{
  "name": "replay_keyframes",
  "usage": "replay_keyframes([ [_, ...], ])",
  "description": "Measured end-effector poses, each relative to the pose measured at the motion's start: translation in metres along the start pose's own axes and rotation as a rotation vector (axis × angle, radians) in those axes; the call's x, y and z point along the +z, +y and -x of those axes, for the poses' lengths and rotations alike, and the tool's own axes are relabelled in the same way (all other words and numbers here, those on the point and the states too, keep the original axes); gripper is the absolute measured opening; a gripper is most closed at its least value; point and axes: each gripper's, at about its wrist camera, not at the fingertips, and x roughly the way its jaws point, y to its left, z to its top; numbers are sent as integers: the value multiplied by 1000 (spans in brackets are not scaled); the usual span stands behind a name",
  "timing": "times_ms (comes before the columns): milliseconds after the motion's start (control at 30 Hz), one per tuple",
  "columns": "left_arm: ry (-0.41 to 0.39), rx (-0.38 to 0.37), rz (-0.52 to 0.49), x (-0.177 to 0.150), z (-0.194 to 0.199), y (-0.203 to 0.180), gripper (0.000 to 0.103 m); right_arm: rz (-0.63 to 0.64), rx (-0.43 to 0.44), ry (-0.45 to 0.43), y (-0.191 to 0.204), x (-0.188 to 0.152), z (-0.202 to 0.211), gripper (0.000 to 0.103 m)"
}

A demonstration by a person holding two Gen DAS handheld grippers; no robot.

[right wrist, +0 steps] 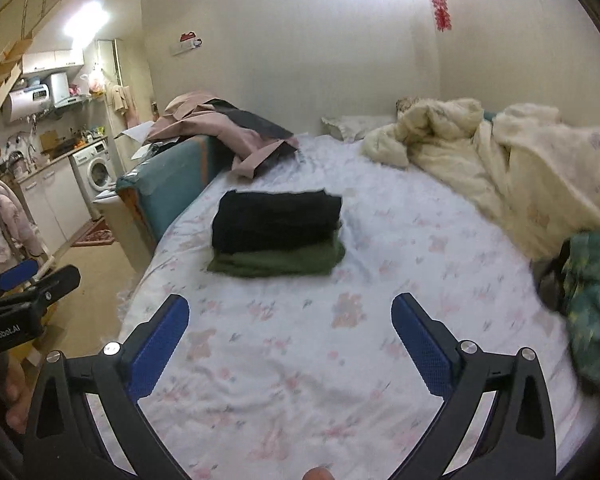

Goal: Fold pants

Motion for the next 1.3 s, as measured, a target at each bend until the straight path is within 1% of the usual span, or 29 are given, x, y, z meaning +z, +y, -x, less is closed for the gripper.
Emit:
replay_keyframes([
  [67, 16, 4, 0, -10, 0, -2, 103, 32, -10, -6, 7, -12, 2, 103],
  [133, 21, 9, -13, -20, 1, -6, 103, 16, -1, 2, 9, -16, 3, 103],
  [200, 22, -7, -23, -28, 4, -11, 103, 17, -20, -3, 9, -17, 4, 103],
  [300, 26, -1, 12, -32, 4, -8, 103, 18, -48, -20, 9, -17, 5, 103],
  [400, 28, 11, 13, -32, 1, -7, 103, 19, -62, -21, 7, -19, 3, 103],
  [533, -11, 11, 16, -29, 5, -7, 103, 2, -64, -7, 2, -18, -1, 103],
  [633, -6, -5, 25, -30, 4, -8, 103, -4, -65, -3, 0, -18, -3, 103],
  [800, -15, -2, 11, -30, 5, -12, 103, 20, -65, -11, 3, -19, 0, 103],
  [1300, -28, -2, -13, -31, 8, -18, 103, 19, -62, -17, 3, -19, 1, 103],
])
